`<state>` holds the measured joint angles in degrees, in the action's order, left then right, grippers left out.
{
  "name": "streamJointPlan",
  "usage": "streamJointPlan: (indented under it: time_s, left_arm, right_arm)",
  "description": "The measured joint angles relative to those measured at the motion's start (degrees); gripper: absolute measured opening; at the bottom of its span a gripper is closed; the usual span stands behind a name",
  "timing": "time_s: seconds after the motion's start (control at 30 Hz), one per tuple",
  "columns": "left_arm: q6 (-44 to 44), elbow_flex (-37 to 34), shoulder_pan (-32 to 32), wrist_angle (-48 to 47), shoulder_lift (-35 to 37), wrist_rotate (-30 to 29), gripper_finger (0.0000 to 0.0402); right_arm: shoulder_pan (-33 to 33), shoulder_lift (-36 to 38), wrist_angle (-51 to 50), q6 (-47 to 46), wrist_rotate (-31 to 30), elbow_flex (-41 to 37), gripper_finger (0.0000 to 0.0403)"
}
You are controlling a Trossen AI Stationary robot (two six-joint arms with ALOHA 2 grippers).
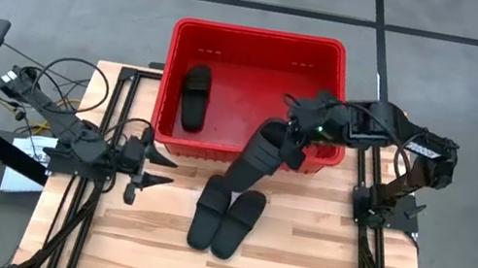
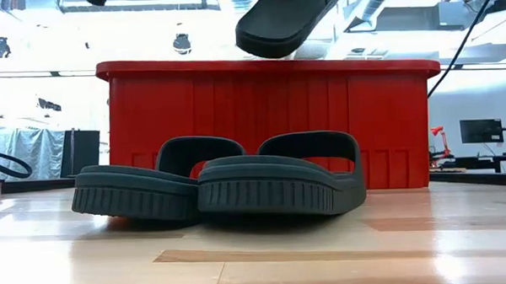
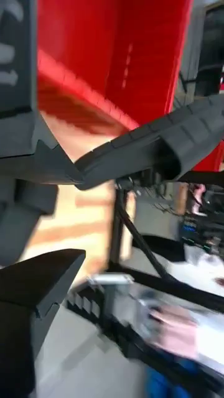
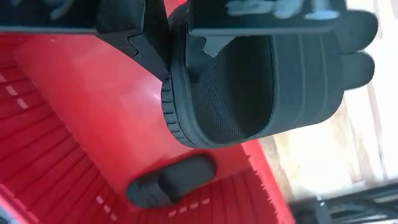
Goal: Pick and place slides into bin
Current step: Put the black slide into the red container
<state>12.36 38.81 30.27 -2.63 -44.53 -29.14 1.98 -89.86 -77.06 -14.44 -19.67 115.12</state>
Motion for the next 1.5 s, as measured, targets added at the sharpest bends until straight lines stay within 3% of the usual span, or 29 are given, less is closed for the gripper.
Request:
streamJointPlan:
  time_s: [0.17, 0.4, 0.77, 1.0, 1.5]
  left_arm:
    - [-11.0, 8.2, -0.7, -10.8, -6.3, -5.1, 0.0156]
    - [-22.6, 19.8, -0.7, -22.7, -18.1, -16.9, 0.0143]
    - [-45.0, 25.8, -0.7, -23.7, -31.6, -28.2, 0.0142]
    - [-52.3, 27.2, -0.7, -23.4, -35.7, -35.6, 0.0142]
    - [-59.8, 27.0, -0.7, -23.4, -36.3, -29.0, 0.0142]
  right_arm:
    - [-2.3, 0.0, 0.0, -0.6, 0.3, 0.8, 0.0011]
    - [-5.1, 0.0, 0.4, -3.2, 1.8, 2.3, 0.0011]
    - [-7.7, 0.0, 3.4, -4.7, 6.2, 3.7, 0.0011]
    - [-7.8, 0.0, 3.6, -5.6, 7.7, 3.7, 0.0011]
    - [-7.8, 0.0, 4.5, -6.2, 7.8, 3.7, 0.0011]
